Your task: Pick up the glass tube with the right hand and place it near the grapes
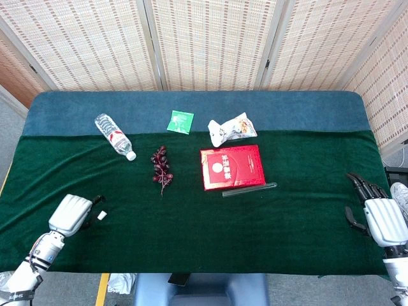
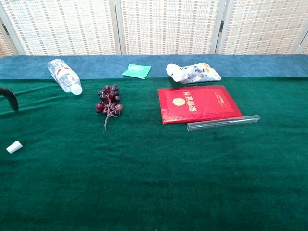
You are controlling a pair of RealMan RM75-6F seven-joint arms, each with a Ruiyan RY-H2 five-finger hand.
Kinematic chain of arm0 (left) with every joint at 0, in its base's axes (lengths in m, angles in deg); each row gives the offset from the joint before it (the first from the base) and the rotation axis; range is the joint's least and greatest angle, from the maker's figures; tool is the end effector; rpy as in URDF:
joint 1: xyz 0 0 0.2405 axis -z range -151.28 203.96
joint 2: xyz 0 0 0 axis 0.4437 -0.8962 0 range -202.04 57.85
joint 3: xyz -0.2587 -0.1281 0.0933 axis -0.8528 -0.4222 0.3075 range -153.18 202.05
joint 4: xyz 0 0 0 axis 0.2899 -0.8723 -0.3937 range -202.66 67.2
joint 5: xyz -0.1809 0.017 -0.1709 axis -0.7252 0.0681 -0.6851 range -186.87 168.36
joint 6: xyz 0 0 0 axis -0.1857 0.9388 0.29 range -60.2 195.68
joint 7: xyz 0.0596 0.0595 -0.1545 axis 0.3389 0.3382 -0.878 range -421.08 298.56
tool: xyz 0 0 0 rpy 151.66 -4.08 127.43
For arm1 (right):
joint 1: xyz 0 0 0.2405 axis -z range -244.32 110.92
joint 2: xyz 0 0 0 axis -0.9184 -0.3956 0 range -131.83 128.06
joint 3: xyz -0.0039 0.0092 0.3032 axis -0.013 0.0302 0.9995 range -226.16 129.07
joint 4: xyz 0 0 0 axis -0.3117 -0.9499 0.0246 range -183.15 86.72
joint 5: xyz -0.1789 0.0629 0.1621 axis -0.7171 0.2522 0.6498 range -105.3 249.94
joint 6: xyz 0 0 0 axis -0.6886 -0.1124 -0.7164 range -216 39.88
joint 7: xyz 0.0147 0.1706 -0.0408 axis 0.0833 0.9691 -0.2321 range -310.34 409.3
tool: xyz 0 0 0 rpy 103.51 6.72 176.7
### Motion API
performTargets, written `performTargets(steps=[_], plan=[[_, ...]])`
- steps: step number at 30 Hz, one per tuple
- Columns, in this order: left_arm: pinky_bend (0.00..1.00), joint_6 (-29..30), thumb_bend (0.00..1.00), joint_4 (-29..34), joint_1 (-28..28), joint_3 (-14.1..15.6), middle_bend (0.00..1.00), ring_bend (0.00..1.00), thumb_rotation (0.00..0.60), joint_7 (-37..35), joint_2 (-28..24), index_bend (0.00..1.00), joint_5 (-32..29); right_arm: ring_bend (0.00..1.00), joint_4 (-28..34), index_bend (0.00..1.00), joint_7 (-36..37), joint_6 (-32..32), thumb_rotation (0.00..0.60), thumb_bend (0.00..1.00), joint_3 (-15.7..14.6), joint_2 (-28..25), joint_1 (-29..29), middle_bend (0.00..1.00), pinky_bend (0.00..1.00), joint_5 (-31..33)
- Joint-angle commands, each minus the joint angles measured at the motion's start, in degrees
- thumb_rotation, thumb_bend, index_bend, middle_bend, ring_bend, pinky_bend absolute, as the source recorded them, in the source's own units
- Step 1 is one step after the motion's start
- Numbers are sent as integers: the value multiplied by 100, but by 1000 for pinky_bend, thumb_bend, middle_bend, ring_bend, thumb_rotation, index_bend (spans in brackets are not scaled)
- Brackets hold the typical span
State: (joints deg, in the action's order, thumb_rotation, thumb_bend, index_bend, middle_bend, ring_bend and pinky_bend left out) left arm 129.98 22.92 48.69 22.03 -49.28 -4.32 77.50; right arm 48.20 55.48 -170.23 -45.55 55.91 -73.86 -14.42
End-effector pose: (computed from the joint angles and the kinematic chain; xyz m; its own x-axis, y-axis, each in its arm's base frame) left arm -0.3133 0.3118 0.0567 0.6206 0.2096 0.7556 0.7687 -0.3528 -0.5335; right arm -0.3532 -0.2339 0.1683 0.3378 -0.0368 0.9405 -0.9403 -0.0581 0.3354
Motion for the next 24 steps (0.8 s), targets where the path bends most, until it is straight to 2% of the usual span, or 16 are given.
performTargets(steps=[1,4,8,24], plan=[[793,-466,666,-130,217,107,1000,891,600,156,131,365,-289,173,-20,69,12,21,600,556,1,15,-9,125,189,3],[793,-778,723,-154,321,133,1000,894,600,307,184,358,-555,176,-50,55,38,46,600,557,8,36,-21,125,189,9],[794,-1026,743,-108,394,153,1000,898,600,542,194,348,-936,177,-81,44,74,56,600,556,13,52,-22,125,189,13],[794,-1098,742,-161,476,251,1000,895,600,779,384,347,-1399,180,-178,28,174,122,600,557,29,120,-34,125,189,61]])
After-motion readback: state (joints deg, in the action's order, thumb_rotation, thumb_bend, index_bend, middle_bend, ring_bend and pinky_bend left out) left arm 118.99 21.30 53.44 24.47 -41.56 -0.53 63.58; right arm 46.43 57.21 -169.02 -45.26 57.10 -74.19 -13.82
